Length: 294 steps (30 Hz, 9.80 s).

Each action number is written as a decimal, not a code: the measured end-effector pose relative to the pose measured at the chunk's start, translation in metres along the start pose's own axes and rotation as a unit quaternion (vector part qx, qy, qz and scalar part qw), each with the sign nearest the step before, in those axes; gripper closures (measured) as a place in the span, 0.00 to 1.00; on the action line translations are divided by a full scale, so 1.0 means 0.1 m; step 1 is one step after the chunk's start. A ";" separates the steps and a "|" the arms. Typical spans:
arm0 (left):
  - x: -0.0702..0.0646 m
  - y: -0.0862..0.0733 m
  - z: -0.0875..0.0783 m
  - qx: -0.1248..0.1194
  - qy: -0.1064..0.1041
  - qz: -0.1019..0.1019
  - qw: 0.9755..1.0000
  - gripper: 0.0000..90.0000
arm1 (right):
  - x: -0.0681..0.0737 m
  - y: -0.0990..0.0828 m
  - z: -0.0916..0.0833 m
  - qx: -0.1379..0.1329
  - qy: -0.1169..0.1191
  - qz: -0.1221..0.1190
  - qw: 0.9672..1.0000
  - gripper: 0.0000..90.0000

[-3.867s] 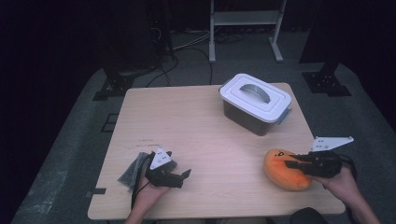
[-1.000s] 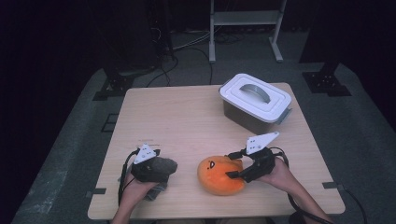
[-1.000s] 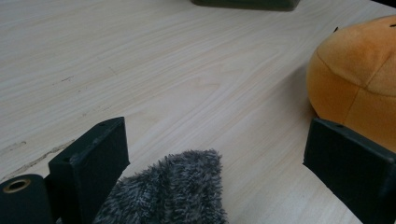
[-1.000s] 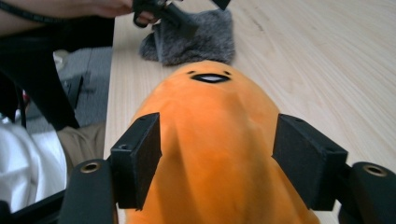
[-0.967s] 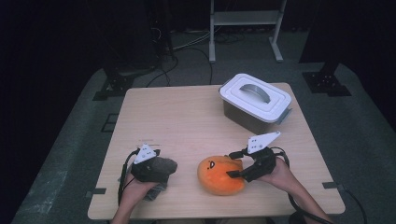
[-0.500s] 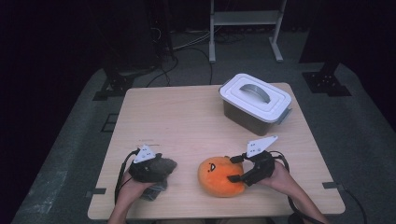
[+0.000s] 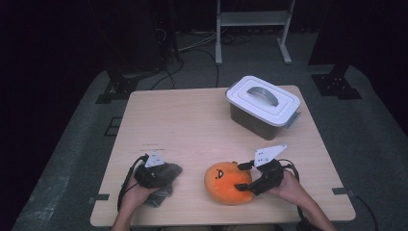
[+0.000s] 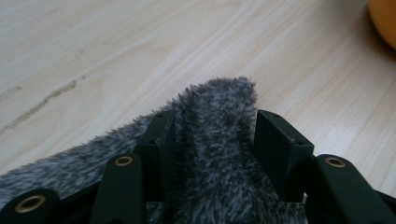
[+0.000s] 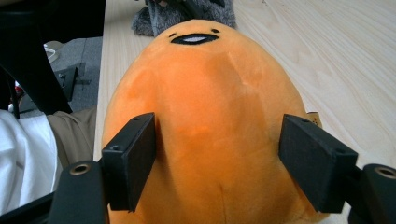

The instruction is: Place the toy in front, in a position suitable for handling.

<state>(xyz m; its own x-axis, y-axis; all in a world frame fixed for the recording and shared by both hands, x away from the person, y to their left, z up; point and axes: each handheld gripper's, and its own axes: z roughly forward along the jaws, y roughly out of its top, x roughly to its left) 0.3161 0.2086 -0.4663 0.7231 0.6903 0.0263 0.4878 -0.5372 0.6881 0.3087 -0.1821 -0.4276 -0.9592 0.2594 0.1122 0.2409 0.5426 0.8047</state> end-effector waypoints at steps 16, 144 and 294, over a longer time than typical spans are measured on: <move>0.02 -0.04 0.01 -0.006 -0.002 0.016 1.000 0.69 | 0.05 0.00 -0.16 0.001 -0.038 0.002 0.999 0.24; -0.50 0.71 -0.21 -0.099 -0.158 0.065 0.980 0.84 | 0.21 0.27 0.29 -0.009 -0.047 -0.044 0.998 0.58; -0.49 0.51 -0.34 -0.065 -0.217 0.075 0.971 0.84 | 0.26 0.16 0.32 0.001 -0.004 -0.057 0.998 0.38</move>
<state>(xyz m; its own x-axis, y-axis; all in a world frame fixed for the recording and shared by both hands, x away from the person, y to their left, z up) 0.2892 0.1642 -0.4085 0.9331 0.3244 -0.1551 0.3153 -0.5310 0.7865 0.2920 -0.1407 -0.4304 -0.9792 0.2023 0.0142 0.1297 0.5707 0.8108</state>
